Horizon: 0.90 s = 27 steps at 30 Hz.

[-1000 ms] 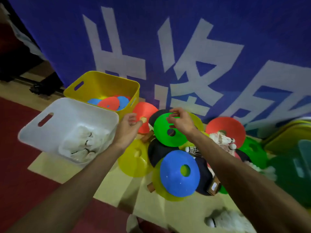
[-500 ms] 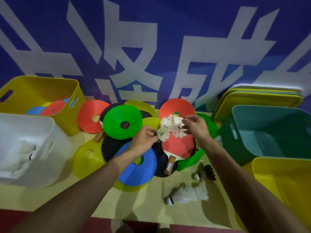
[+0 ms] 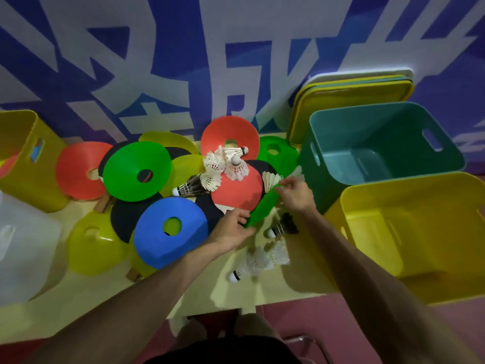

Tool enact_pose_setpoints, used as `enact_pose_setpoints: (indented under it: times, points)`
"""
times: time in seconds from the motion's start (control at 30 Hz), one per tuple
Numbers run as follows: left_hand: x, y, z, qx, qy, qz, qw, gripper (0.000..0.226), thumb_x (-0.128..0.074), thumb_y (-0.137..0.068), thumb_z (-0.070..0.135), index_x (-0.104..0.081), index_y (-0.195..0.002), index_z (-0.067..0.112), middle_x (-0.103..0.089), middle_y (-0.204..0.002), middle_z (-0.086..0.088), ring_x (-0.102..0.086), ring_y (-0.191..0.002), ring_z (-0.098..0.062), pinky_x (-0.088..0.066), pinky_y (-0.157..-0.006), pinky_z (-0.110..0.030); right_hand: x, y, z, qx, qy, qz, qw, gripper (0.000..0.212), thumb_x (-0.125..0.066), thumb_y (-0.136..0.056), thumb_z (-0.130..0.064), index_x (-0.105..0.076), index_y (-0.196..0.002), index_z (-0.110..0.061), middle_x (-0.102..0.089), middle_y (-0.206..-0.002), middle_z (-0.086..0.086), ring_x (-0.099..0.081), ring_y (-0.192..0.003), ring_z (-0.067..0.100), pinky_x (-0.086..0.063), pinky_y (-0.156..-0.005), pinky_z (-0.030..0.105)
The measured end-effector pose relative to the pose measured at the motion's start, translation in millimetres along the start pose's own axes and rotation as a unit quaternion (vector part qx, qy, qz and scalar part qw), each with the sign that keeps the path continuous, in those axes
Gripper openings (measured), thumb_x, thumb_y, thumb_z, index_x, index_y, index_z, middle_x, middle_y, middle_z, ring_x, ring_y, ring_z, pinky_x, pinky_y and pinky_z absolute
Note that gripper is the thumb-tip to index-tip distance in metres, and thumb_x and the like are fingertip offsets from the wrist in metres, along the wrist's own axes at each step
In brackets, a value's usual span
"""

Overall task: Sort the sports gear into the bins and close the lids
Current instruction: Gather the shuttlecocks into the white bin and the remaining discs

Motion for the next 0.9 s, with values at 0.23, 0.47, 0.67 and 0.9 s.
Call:
enact_pose_setpoints:
  times: [0.23,0.47,0.67,0.9]
  points:
    - [-34,11,-30,0.026,-0.118,-0.111,0.986,0.076,-0.077,-0.074,0.034,-0.037,-0.137,0.017,-0.044,-0.131,-0.003,-0.05,-0.113,-0.017,-0.045,-0.092,-0.029,-3,14,32,-0.028,0.135,-0.05,0.989,0.031,-0.061,-0.088,-0.032,-0.056,-0.113,-0.013,-0.056,-0.098,0.001,-0.057,-0.086,0.017,-0.048,-0.07,0.03]
    - [-57,21,-47,0.044,-0.212,-0.102,0.971,0.09,-0.081,-0.067,0.033,-0.029,-0.138,0.016,-0.04,-0.134,-0.004,-0.043,-0.124,-0.023,-0.043,-0.097,-0.039,-18,8,60,-0.04,0.189,-0.011,0.981,0.043,-0.063,-0.086,-0.025,-0.046,-0.124,-0.011,-0.045,-0.126,0.013,-0.047,-0.112,0.029,-0.047,-0.094,0.041]
    - [-71,27,-60,0.051,-0.252,-0.074,0.964,0.077,-0.077,-0.074,0.032,-0.033,-0.134,0.014,-0.043,-0.133,-0.007,-0.045,-0.122,-0.026,-0.042,-0.095,-0.037,-26,-5,88,-0.087,0.174,-0.041,0.98,0.063,-0.068,-0.078,-0.035,-0.033,-0.129,-0.021,-0.049,-0.122,0.01,-0.05,-0.11,0.034,-0.047,-0.093,0.051]
    - [-60,23,-66,0.058,-0.188,-0.034,0.98,0.052,-0.076,-0.076,0.031,-0.047,-0.116,0.015,-0.056,-0.119,-0.006,-0.056,-0.105,-0.025,-0.048,-0.087,-0.041,-42,-34,131,-0.137,0.145,-0.053,0.978,0.082,-0.052,-0.057,-0.085,-0.049,-0.113,-0.026,-0.058,-0.101,0.005,-0.061,-0.091,0.025,-0.055,-0.081,0.044]
Point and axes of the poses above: each hand's wrist, its own y-axis away from the middle knuckle, its own x-axis out of the back of the hand, z = x × y, the point moved 1 cm from there along -y, towards the middle knuckle
